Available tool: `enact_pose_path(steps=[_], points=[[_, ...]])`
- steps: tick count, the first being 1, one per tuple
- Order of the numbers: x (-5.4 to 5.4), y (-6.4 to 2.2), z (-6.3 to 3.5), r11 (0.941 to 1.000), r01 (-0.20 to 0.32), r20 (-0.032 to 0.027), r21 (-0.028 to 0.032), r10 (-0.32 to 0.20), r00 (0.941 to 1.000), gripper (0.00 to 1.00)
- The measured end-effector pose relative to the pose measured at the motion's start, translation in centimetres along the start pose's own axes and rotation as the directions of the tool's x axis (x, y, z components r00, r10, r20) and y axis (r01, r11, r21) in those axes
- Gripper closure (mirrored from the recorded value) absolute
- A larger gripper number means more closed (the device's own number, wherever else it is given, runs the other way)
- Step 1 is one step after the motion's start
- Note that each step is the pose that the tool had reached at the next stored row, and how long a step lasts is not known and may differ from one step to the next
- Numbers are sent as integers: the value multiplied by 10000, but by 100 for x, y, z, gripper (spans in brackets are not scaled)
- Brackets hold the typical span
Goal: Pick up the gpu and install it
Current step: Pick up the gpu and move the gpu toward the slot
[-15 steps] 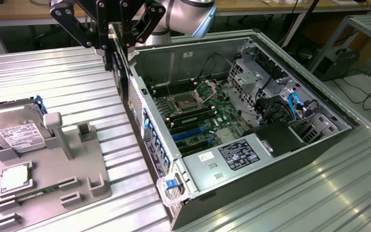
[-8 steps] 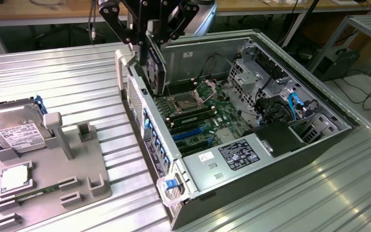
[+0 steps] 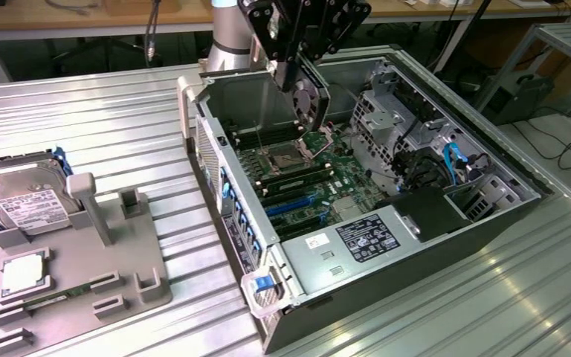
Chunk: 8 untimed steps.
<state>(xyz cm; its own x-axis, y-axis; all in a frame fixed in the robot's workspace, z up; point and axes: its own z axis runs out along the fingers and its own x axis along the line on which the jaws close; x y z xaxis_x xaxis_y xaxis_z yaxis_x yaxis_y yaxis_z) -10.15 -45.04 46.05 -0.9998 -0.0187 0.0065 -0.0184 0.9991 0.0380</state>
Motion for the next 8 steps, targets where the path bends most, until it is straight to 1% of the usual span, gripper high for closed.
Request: enact_pose_path(steps=[8], points=[[-146, -3, -1, 10000, 31, -1, 1, -31, 10000, 72]])
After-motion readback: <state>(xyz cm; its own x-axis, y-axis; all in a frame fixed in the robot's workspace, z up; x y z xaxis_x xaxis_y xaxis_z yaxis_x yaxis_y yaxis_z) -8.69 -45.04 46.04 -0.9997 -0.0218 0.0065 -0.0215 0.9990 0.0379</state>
